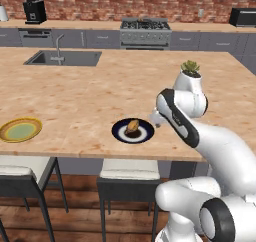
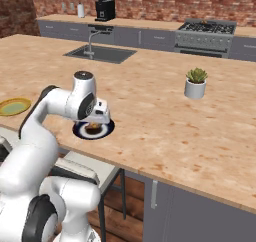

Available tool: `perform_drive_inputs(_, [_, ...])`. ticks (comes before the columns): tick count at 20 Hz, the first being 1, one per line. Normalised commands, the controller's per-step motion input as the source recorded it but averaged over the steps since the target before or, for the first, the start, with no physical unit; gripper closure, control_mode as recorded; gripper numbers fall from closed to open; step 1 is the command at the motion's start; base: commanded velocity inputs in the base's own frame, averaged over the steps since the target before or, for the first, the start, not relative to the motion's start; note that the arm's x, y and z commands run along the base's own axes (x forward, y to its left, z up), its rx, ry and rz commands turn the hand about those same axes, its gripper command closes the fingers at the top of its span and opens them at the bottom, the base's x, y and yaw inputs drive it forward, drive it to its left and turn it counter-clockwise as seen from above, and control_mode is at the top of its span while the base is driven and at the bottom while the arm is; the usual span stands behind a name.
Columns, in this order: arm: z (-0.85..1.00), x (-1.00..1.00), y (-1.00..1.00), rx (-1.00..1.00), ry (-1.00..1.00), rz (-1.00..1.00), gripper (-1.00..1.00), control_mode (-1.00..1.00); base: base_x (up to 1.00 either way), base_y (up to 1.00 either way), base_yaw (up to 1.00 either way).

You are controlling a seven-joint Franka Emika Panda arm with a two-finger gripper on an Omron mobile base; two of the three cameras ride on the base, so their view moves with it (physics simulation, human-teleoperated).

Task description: Take the chicken drumsticks from the pan and place one on each plate on the dining counter.

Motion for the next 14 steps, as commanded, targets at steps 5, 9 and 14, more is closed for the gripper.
perform_drive_inputs(5, [0.30, -0.53, -0.14, 0.00, -0.07, 0.11, -1.00, -1.00, 0.00, 0.00, 0.00])
perform_drive_inputs(9, [0.50, -0.44, -0.11, 0.00, 0.17, 0.00, -1.00, -1.00, 0.00, 0.00, 0.00])
perform_drive_inputs(14, [0.22, -0.48, -0.12, -0.03, 0.06, 0.00, -1.00, -1.00, 0.00, 0.00, 0.00])
